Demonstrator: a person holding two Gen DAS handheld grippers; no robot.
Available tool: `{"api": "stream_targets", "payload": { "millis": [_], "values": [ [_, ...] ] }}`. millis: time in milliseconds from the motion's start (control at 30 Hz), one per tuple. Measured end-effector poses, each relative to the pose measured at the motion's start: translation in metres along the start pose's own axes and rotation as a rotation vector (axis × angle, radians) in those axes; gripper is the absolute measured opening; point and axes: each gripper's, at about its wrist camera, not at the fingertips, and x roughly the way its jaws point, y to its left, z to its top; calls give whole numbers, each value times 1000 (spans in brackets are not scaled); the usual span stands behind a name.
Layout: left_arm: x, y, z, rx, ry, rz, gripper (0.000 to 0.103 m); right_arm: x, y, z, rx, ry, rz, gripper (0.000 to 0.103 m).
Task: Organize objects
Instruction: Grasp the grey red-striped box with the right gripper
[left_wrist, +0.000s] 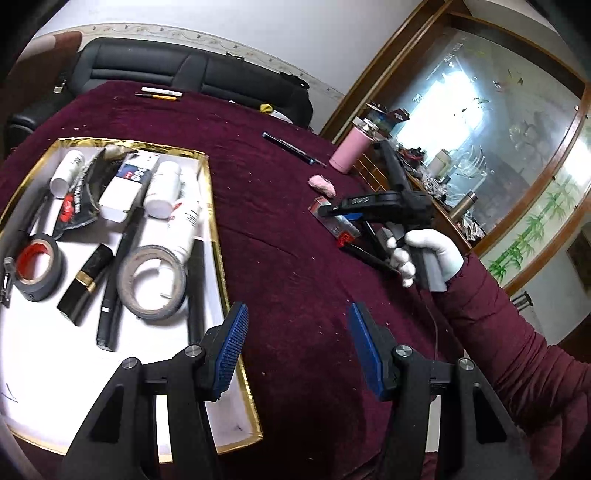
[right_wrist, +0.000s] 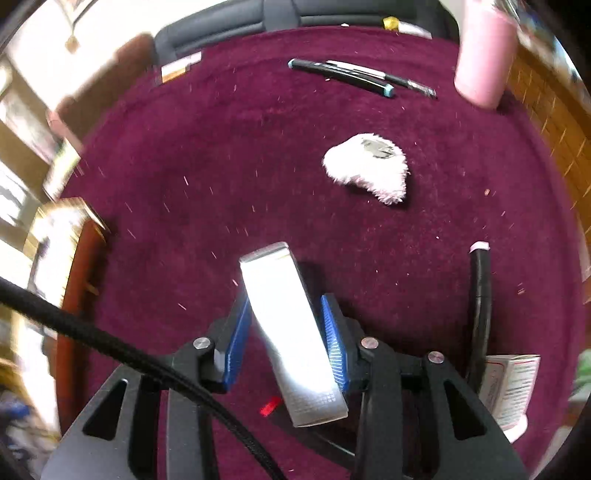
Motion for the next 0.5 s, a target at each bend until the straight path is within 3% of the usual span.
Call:
{"api": "stream_targets", "payload": {
  "millis": [100,167,233,333,500],
  "values": [
    [-2,-4,-2,8,1,-1,51,-2,20,-6,-103,-12,-99,35],
    [-4,-6,-2,10,-3,6,51,-7,16,-8,-67,-5,-59,24],
    [-7,-7,-3,8,-8,10,51,-22,12,-10,-24,-39,-11,24],
    [-6,-14,-1,32,-3,19,51,-62,-10,-15,99,-123,161,24],
    [13,-48,7,169,44,54,51,-124,-57,-61,278,-280,443,25]
  ]
}}
